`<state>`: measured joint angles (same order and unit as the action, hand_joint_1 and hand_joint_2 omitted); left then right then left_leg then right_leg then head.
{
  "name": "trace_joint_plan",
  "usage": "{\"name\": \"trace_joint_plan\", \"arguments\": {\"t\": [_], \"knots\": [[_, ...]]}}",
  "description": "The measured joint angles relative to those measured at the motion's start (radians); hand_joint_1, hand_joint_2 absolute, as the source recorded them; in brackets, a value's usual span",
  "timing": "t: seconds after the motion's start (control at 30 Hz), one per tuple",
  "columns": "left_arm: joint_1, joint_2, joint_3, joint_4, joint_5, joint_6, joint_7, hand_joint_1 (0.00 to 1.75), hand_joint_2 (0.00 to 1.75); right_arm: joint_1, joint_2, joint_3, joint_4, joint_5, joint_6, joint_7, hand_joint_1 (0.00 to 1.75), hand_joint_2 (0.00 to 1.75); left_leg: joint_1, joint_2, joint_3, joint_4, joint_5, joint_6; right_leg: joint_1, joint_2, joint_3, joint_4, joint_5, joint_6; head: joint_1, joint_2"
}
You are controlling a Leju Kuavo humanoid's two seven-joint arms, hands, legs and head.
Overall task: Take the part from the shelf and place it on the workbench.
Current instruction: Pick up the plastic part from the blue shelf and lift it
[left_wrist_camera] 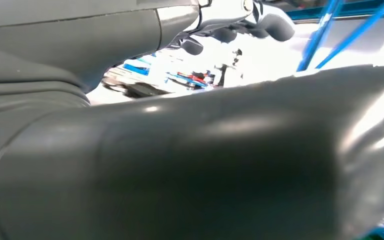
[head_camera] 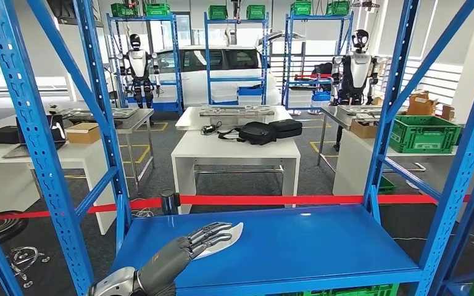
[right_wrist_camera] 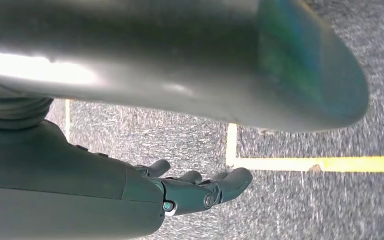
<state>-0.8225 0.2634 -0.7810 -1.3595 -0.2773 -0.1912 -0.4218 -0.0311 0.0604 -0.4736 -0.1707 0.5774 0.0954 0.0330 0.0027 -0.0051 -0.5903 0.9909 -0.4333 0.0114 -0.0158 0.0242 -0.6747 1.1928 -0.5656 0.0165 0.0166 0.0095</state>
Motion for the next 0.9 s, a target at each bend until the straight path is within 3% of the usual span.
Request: {"name": "trace_joint_plan", "arguments": {"t": [0.07,0.1,0.13,0.23,0.3,0.4,0.47,0.53,0.57,0.6,0.63,0.7,0.73,0.8,0.9], "knots": [[0.004,-0.003,-0.001,0.004,-0.007,-0.003,0.003,0.00,0.00,-0.002,0.000,-0.001,0.000,0.001,-0.002,-0.001,0.00,0.00,0.000,0.017,-0.002,0.004,-0.003,0.001,-0.001,-0.014,-0.057,0.103,-0.033,0.006,0.001,0.000],[0.006,-0.005,-0.001,0.006,-0.010,-0.004,0.007,0.00,0.00,-0.001,0.000,-0.003,0.000,0.001,-0.004,-0.001,0.00,0.00,0.000,0.023,-0.002,0.007,-0.005,-0.001,-0.002,-0.017,-0.062,0.111,-0.024,0.008,0.002,0.000],[0.006,-0.007,-0.001,0.008,-0.015,-0.006,0.014,0.00,0.00,0.000,0.000,-0.005,0.000,0.000,-0.006,-0.002,0.00,0.00,0.001,0.029,-0.003,0.011,-0.008,-0.003,-0.003,-0.019,-0.044,0.075,0.003,0.010,0.002,0.000],[0.003,-0.018,-0.002,0.016,-0.049,0.002,0.049,0.00,0.00,0.000,0.000,-0.010,0.000,0.000,-0.015,-0.001,0.00,0.00,0.000,0.038,-0.006,0.027,-0.017,-0.015,-0.004,-0.029,0.054,-0.112,0.082,0.006,0.002,0.000],[-0.001,-0.027,-0.003,0.026,-0.084,0.019,0.073,0.00,0.00,-0.002,0.000,-0.011,0.000,0.002,-0.017,0.002,0.00,0.00,-0.003,0.039,-0.007,0.031,-0.022,-0.026,0.000,-0.029,0.071,-0.149,0.085,-0.007,0.002,0.000],[-0.006,-0.041,-0.005,0.049,-0.119,0.044,0.094,0.00,0.00,-0.002,0.000,-0.012,0.000,0.003,-0.017,0.004,0.00,0.00,-0.001,0.035,-0.013,0.036,-0.026,-0.044,-0.001,-0.024,0.074,-0.156,0.085,-0.028,0.002,0.000],[-0.011,-0.046,-0.008,0.066,-0.132,0.056,0.100,0.00,0.00,-0.003,0.000,-0.013,0.000,0.003,-0.016,0.004,0.00,0.00,0.002,0.023,-0.051,0.108,-0.058,-0.054,-0.005,-0.021,0.082,-0.160,0.077,-0.042,0.001,0.000],[-0.014,-0.050,-0.013,0.088,-0.146,0.069,0.107,0.00,0.00,-0.002,0.000,-0.015,0.000,0.003,-0.017,0.004,0.00,0.00,0.003,0.015,-0.124,0.246,-0.107,-0.060,-0.005,-0.019,0.092,-0.160,0.065,-0.050,0.000,0.000],[-0.015,-0.052,-0.016,0.102,-0.151,0.075,0.111,0.00,0.00,-0.001,0.000,-0.016,0.000,0.003,-0.017,0.003,0.00,0.00,0.003,0.015,-0.157,0.300,-0.118,-0.060,-0.004,-0.017,0.099,-0.159,0.060,-0.050,-0.001,0.000],[-0.015,-0.054,-0.020,0.117,-0.156,0.081,0.115,0.00,0.00,-0.001,0.000,-0.017,0.000,0.004,-0.017,0.003,0.00,0.00,0.003,0.014,-0.174,0.323,-0.111,-0.059,-0.004,-0.015,0.108,-0.159,0.054,-0.048,-0.001,0.000],[-0.017,-0.057,-0.023,0.132,-0.160,0.089,0.118,0.00,0.00,0.000,0.000,-0.018,0.000,0.005,-0.017,0.002,0.00,0.00,0.003,0.014,-0.172,0.304,-0.082,-0.056,-0.003,-0.012,0.119,-0.158,0.047,-0.046,-0.001,0.000],[-0.027,-0.061,-0.026,0.160,-0.174,0.113,0.127,0.00,0.00,0.001,0.000,-0.018,0.000,0.008,-0.017,0.000,0.00,0.00,0.000,0.010,-0.120,0.176,0.001,-0.044,-0.004,-0.007,0.142,-0.160,0.030,-0.041,-0.001,0.000],[-0.034,-0.062,-0.027,0.174,-0.183,0.128,0.132,0.00,0.00,0.000,0.001,-0.019,0.000,0.010,-0.018,-0.001,0.00,0.00,-0.003,0.007,-0.088,0.113,0.026,-0.037,-0.004,-0.005,0.151,-0.162,0.022,-0.036,-0.001,0.000],[-0.047,-0.065,-0.028,0.196,-0.198,0.151,0.142,0.00,0.00,-0.002,0.002,-0.020,0.000,0.014,-0.017,-0.003,0.00,0.00,-0.010,0.004,-0.049,0.040,0.020,-0.023,-0.005,-0.004,0.163,-0.169,0.014,-0.023,-0.002,0.000],[-0.054,-0.070,-0.029,0.216,-0.206,0.161,0.146,0.00,0.00,-0.001,0.003,-0.023,0.000,0.017,-0.017,-0.003,0.00,0.00,-0.009,0.003,-0.012,0.003,-0.007,-0.005,-0.005,-0.005,0.165,-0.147,0.037,-0.007,-0.003,0.000]]}}
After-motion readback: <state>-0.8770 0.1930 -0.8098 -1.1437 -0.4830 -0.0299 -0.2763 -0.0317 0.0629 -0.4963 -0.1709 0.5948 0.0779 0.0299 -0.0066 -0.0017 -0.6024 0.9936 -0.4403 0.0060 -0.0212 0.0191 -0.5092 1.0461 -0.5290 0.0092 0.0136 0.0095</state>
